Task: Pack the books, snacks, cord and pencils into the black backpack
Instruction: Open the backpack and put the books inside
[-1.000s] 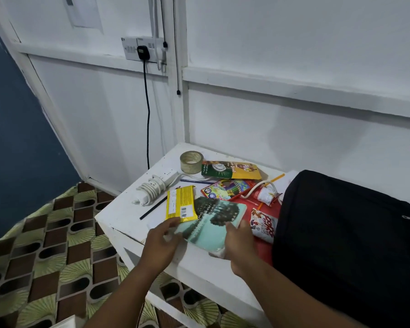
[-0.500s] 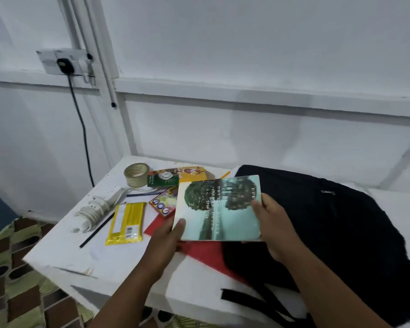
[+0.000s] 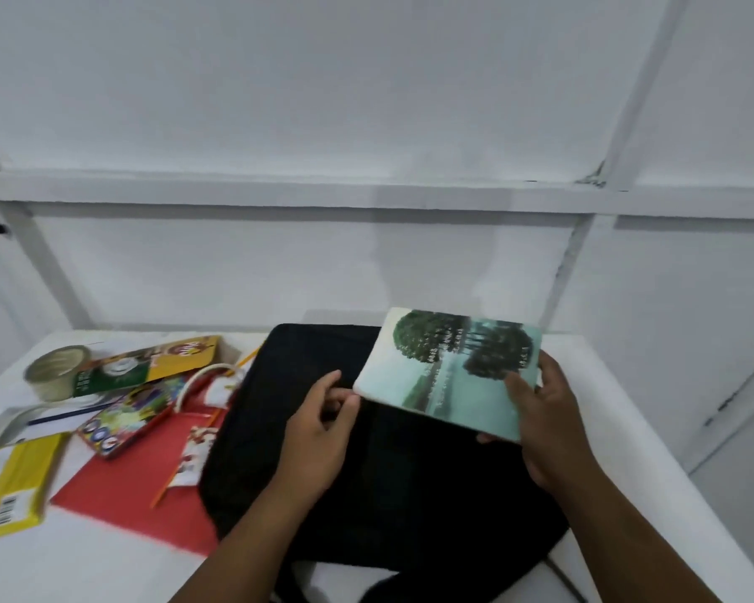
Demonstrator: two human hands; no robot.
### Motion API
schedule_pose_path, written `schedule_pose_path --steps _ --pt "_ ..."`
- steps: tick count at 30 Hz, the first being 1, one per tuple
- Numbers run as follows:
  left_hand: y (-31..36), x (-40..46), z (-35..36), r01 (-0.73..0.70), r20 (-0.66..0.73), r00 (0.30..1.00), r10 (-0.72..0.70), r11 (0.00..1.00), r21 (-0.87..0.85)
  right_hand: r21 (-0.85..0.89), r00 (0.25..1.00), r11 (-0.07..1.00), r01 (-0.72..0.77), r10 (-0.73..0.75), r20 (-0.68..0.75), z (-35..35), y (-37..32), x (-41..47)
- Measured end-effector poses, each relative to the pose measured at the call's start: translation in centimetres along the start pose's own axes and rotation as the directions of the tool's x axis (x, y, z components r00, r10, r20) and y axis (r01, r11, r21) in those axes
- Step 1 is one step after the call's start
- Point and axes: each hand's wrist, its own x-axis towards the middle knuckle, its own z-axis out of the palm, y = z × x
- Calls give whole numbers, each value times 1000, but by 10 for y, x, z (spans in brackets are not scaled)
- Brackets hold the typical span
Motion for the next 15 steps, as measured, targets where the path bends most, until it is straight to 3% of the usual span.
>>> schedule_pose_path --steps 3,6,11,13,15 --pt "13 0 64 -77 155 987 49 981 177 20 994 998 53 -51 -102 -61 -13 23" --pt "21 -3 117 -107 272 962 5 927 359 15 988 998 54 -51 -149 -106 -23 40" --pt "23 -7 183 -62 229 966 -116 759 648 20 989 1000 22 -19 -147 -155 -28 59" --pt "17 -4 194 -36 175 978 -111 741 671 20 991 1000 6 -3 -134 -166 -24 66" --pt "17 -1 192 -7 120 991 -62 862 506 13 994 1000 3 -1 -107 -172 -20 72"
